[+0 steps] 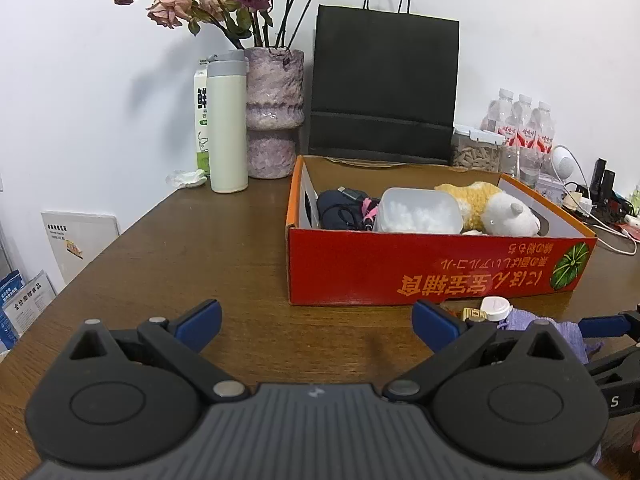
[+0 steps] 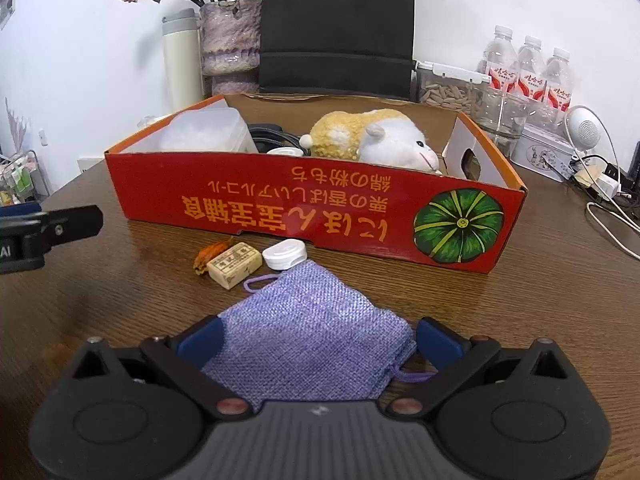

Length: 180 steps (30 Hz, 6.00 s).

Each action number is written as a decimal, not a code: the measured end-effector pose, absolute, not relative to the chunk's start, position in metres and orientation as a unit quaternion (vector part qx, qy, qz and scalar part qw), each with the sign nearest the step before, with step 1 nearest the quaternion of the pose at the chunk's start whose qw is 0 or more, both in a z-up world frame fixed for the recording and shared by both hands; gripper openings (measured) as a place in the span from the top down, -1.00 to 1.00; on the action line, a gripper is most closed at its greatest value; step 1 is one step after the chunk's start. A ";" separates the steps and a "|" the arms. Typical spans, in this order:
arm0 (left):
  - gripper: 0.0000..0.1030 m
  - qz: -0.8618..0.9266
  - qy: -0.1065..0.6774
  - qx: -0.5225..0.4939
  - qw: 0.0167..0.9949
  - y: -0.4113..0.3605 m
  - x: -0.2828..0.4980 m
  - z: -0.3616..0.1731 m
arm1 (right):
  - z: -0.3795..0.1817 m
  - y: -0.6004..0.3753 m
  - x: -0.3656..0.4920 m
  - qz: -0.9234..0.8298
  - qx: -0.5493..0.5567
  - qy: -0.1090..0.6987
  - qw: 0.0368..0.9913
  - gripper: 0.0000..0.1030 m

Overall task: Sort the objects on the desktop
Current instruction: 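Grasp the purple cloth bag with the right tool and lift it, then grasp the small orange object with the left tool while the right tool holds the bag, then carry the purple bag and orange object over the cardboard box, then open both tools to drop the purple bag and orange object into the box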

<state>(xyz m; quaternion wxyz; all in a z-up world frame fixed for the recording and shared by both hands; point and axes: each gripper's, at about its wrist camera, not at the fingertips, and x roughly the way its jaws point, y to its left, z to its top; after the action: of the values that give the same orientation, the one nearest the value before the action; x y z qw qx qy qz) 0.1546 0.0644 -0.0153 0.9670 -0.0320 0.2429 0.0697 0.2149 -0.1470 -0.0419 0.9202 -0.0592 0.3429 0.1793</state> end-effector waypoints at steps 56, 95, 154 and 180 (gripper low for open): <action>-0.51 -0.012 0.320 -0.055 0.946 0.026 0.231 -0.043 | -0.024 -0.228 0.226 0.212 -0.016 0.251 0.944 0.82; 0.71 -0.041 0.313 0.002 0.949 -0.006 0.219 -0.046 | -0.020 -0.226 0.219 0.211 -0.015 0.243 0.947 0.82; 0.72 -0.009 0.199 -0.012 0.980 0.039 0.304 0.014 | 0.005 -0.144 0.352 0.230 0.024 0.188 0.954 0.82; -0.98 0.068 0.190 -0.033 0.979 0.050 0.299 0.017 | 0.011 -0.146 0.343 0.175 -0.007 0.180 0.968 -0.80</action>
<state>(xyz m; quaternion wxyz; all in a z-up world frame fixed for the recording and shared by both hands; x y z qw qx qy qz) 0.2992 0.0500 0.0174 0.9788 -0.0326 0.1904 0.0683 0.3429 -0.1463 0.0108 0.9680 -0.0070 0.1800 0.1749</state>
